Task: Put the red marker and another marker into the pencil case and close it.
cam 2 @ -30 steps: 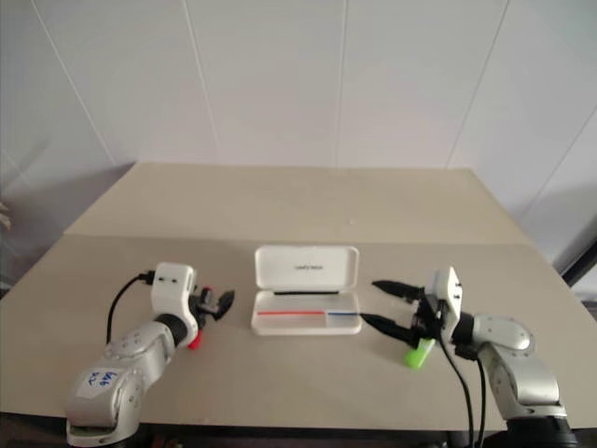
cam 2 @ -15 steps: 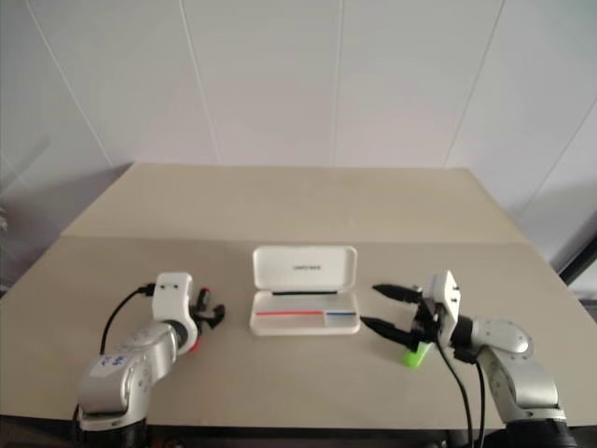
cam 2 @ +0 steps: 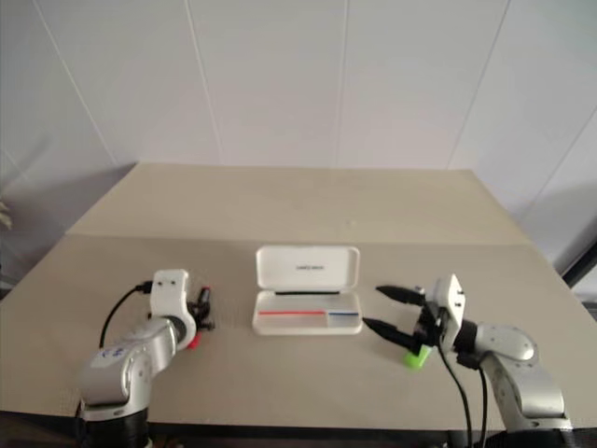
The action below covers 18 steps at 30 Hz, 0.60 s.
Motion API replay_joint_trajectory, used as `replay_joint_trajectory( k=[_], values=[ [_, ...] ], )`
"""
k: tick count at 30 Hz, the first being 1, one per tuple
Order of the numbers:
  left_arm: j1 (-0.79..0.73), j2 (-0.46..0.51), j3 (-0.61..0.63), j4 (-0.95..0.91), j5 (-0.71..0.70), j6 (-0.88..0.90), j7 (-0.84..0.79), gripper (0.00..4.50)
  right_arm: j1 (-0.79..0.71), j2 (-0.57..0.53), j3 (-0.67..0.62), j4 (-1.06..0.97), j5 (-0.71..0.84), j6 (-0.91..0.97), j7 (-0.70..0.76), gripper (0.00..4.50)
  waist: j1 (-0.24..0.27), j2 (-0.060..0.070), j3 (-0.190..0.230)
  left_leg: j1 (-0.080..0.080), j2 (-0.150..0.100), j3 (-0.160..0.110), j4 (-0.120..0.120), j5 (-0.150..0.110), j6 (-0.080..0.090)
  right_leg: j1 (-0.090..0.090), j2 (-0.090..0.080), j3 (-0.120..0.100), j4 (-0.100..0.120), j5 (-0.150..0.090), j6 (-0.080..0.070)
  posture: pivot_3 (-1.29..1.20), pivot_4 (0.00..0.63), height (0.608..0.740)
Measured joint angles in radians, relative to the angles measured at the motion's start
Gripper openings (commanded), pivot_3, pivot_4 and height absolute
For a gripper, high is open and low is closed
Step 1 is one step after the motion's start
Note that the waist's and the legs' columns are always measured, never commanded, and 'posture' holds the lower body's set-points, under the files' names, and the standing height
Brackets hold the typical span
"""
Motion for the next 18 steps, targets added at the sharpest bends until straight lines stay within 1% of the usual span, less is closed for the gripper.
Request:
replay_joint_trajectory(
  k=[4,7,9,12,15,18],
  values=[
    [-0.012,0.012,-0.001,0.027,0.0,-0.011,-0.008,0.58,0.0,0.0,0.0,0.0,0.0,0.0,-0.006,4.5,0.002,0.0,0.0,0.002,0.0,0.0,0.0,0.0,0.0,0.002,0.0,0.0,0.0,0.0,0.0,0.0,0.15,0.74],
    [-0.032,0.077,-0.012,0.08,-0.003,-0.04,-0.047,0.58,0.0,0.0,0.0,0.0,0.0,0.0,-0.007,4.5,-0.001,0.0,0.0,0.003,0.0,0.0,0.0,0.001,0.0,0.003,0.0,0.0,-0.002,0.0,-0.001,0.0,0.15,0.74],
    [-0.061,0.14,-0.017,0.115,-0.01,-0.078,-0.095,0.58,0.0,0.0,0.0,0.0,0.0,0.0,-0.008,4.5,-0.003,0.0,0.0,0.003,0.001,0.0,0.0,0.001,-0.001,0.003,0.0,0.0,-0.002,0.0,-0.001,0.0,0.15,0.74],
    [-0.129,0.263,-0.036,0.176,-0.03,-0.203,-0.208,0.58,0.0,0.0,-0.002,0.0,0.0,-0.001,-0.008,4.5,-0.004,0.0,0.0,0.003,0.001,0.0,-0.002,0.001,-0.001,0.003,0.001,-0.001,-0.004,0.0,-0.001,0.0,0.15,0.74],
    [-0.179,0.348,-0.056,0.223,-0.05,-0.343,-0.328,0.58,0.0,0.0,-0.002,0.0,0.0,-0.002,-0.008,4.5,-0.002,0.0,0.0,0.003,0.001,0.0,-0.004,0.0,-0.001,0.003,0.0,-0.001,-0.006,0.0,-0.001,0.0,0.15,0.74],
    [-0.253,0.435,-0.115,0.324,-0.075,-0.495,-0.514,0.58,0.0,0.0,-0.003,-0.001,0.0,-0.007,-0.016,4.5,0.0,0.0,0.0,0.0,0.001,-0.001,-0.005,0.0,-0.001,0.002,0.0,-0.002,-0.007,0.0,-0.001,0.0,0.15,0.74]
  ],
)
